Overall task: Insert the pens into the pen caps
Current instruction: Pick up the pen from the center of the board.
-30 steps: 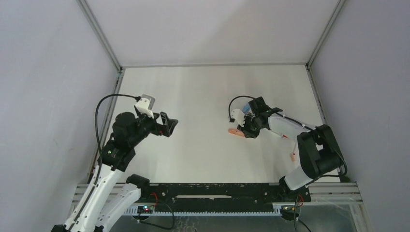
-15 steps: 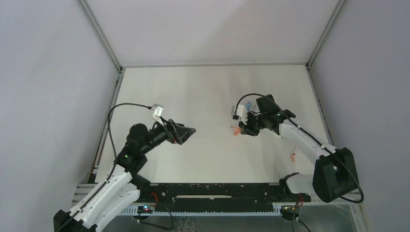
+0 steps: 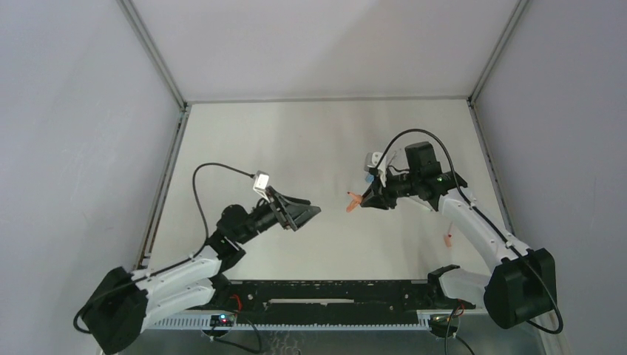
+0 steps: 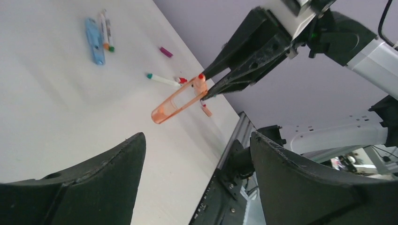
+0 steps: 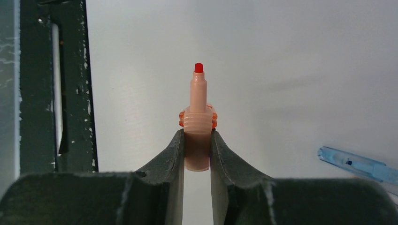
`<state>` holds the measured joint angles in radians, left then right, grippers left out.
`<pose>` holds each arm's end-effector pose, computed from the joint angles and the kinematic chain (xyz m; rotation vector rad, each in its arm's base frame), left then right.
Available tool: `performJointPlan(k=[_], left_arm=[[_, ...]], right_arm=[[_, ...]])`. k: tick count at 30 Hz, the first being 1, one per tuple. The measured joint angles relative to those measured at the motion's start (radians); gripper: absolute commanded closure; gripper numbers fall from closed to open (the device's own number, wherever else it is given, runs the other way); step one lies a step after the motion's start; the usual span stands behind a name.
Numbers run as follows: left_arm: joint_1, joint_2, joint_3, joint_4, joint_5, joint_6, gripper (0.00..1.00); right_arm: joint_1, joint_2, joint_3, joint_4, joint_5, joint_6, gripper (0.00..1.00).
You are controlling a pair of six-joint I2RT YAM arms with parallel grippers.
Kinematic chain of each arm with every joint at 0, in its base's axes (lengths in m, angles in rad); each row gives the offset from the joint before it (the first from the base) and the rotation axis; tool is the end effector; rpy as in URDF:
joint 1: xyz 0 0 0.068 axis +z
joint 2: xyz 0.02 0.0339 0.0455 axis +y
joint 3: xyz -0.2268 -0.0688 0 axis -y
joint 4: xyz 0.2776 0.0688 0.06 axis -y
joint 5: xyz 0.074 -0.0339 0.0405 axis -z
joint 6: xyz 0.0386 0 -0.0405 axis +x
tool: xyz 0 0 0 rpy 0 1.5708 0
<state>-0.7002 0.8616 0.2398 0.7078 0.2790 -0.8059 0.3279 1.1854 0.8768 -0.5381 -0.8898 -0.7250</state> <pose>0.1794 -0.1651 0.1822 0.1642 1.6530 -1.3921 0.2579 0.1194 0.2229 -1.4111 1.6581 0.8414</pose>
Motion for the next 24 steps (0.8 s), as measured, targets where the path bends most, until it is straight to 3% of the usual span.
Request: performJointPlan(k=[6, 12, 18, 22, 24], left_arm=[[-0.082, 0.149, -0.031, 0.148, -0.024, 0.005, 0.15], [-0.108, 0.157, -0.031, 0.197, -0.009, 0.264, 0.13], [-0.211, 0.171, -0.031, 0.196, -0.077, 0.616, 0.08], [-0.237, 0.252, -0.035, 0.245, -0.127, 0.74, 0.08], [-0.238, 0.286, -0.044, 0.287, -0.137, 0.734, 0.08]], right_arm=[[-0.026, -0.01, 0.0, 0.002, -0.072, 0.033, 1.0], [-0.028, -0.024, 0.0, -0.016, -0.131, 0.025, 1.0], [-0.028, -0.037, -0.001, -0.028, -0.189, 0.024, 1.0], [-0.026, -0.041, -0.001, -0.027, -0.218, 0.026, 1.0], [-0.026, -0.043, -0.001, -0.027, -0.225, 0.029, 1.0]])
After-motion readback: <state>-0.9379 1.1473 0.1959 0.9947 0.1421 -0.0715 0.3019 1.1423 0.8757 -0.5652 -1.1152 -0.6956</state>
